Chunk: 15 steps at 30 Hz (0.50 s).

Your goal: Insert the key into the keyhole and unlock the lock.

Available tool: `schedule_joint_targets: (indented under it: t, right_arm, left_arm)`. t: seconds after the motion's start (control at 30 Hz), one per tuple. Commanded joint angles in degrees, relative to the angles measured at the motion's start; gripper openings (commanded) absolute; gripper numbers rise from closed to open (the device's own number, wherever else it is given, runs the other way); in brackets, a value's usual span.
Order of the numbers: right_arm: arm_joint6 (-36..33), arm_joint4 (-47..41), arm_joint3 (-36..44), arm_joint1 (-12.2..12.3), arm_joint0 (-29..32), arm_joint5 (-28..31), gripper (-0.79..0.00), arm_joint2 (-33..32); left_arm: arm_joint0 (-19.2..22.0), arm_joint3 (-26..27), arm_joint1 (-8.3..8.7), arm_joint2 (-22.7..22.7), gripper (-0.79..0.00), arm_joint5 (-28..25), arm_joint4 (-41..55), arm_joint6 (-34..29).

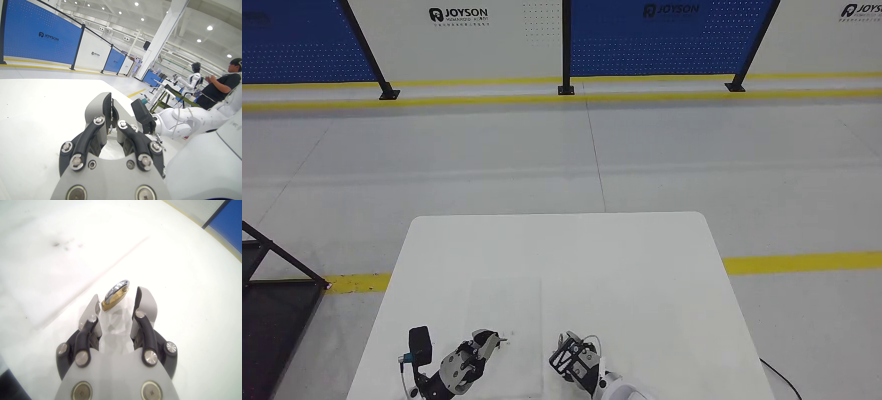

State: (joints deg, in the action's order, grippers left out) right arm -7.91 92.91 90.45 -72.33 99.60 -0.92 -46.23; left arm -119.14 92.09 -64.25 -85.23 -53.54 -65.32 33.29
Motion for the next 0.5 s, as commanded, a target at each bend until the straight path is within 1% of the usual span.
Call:
schedule_joint_targets:
  t: [0.0, 0.23, 0.4, 0.43, 0.47]
  right_arm:
    - [-0.1, -0.3, -0.1, 0.0, -0.2, 0.3, -0.422, 0.1]
    - [0.7, -2.7, -1.8, -0.5, -1.3, 0.3, -0.434, 0.6]
    - [1.3, -3.7, -3.4, -1.0, -2.7, -0.3, -0.471, 1.4]
    - [1.5, -3.9, -3.5, -1.1, -3.0, -0.3, -0.526, 1.6]
    - [2.0, -3.9, -3.7, -1.2, -3.3, -0.3, -0.563, 1.8]
  left_arm:
    - [0.0, 0.0, 0.0, 0.0, -0.785, 0.0, 0.0, 0.0]
    - [0.0, 0.0, 0.0, 0.0, -0.785, 0.0, 0.0, 0.0]
    - [0.0, 0.0, 0.0, 0.0, -0.785, 0.0, 0.0, 0.0]
    - [0.0, 0.0, 0.0, 0.0, -0.785, 0.0, 0.0, 0.0]
    - [0.0, 0.0, 0.0, 0.0, -0.785, 0.0, 0.0, 0.0]
